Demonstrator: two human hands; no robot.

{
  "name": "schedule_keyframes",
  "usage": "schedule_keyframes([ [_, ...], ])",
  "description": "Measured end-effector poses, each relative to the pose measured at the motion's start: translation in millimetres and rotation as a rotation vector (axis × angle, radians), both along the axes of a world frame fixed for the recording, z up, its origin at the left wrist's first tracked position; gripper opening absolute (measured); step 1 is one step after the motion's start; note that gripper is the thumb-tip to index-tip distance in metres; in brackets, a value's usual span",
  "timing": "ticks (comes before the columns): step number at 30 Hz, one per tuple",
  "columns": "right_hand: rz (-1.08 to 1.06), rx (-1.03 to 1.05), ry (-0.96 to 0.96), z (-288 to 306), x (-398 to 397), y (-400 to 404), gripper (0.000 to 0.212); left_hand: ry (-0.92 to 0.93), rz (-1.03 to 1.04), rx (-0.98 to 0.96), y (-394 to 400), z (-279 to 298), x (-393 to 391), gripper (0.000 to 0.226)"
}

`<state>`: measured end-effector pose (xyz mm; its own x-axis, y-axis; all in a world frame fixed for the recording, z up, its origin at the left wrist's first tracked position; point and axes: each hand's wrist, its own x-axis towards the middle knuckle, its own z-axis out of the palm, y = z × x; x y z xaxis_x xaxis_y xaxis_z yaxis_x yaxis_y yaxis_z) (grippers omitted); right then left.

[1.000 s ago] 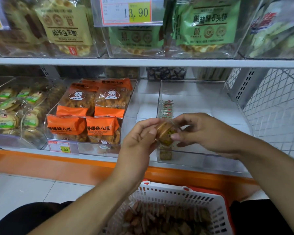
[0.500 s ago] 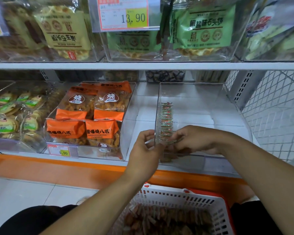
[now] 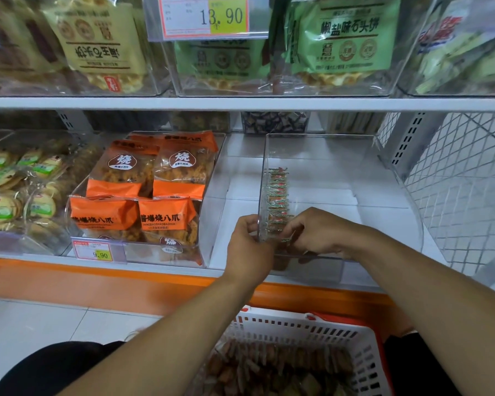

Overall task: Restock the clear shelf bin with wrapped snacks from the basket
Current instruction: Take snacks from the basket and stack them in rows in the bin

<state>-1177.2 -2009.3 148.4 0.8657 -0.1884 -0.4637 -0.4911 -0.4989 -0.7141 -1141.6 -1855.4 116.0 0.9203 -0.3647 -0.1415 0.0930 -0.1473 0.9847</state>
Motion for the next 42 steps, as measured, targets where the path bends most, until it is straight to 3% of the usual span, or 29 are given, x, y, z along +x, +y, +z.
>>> schedule_keyframes([
  [3,0.068,-0.014,0.060,5,1,-5,0.027,0.052,0.038,-0.045,-4,-3,2,0.045],
  [7,-0.021,0.202,0.106,11,-1,-18,0.016,0.101,0.051,-0.084,-8,-8,4,0.044],
  [12,0.050,-0.118,-0.031,-1,3,-15,0.010,0.086,0.046,-0.074,-10,-9,4,0.044],
  [26,0.111,-0.342,-0.107,-13,9,-2,0.037,0.051,0.042,-0.056,-11,-10,1,0.042],
  [29,0.058,-0.348,-0.160,-16,9,-1,0.032,0.067,0.046,-0.053,-12,-8,0,0.043],
  [34,-0.037,-0.255,-0.215,-13,7,-7,0.021,0.078,0.087,-0.025,-14,-9,0,0.049],
  [37,-0.105,0.062,-0.100,-12,5,-6,0.004,0.126,0.155,-0.045,-17,-8,-1,0.045],
  [39,-0.154,0.226,-0.039,-12,3,-7,0.020,0.138,0.179,-0.057,-20,-8,-3,0.042],
  [42,-0.134,0.219,-0.058,-13,4,-3,0.032,0.133,0.183,-0.038,-21,-8,-6,0.040],
])
